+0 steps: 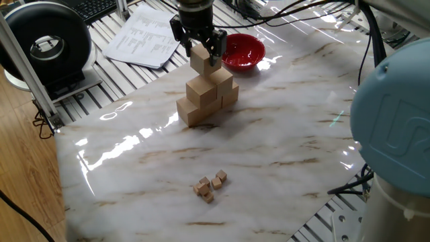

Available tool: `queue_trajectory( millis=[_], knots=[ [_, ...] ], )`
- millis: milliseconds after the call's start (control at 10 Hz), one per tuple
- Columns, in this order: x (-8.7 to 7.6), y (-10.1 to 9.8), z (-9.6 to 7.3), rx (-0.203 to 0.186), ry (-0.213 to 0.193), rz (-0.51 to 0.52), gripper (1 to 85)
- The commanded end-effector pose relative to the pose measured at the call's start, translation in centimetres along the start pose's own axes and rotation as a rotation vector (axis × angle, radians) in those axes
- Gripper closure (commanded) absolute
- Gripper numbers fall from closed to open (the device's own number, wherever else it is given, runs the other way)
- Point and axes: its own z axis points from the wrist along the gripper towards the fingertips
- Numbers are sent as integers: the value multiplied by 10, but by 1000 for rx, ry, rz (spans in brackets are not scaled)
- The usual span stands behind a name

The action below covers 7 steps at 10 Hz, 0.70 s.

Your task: Stack the blocks into a pyramid shape

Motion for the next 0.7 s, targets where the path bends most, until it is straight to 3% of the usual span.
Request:
queue_trajectory(
  millis=[0,600],
  knots=[
    [-2,3,5,6,-7,6,847],
    [-7,10,8,-13,-8,23,847]
  ],
)
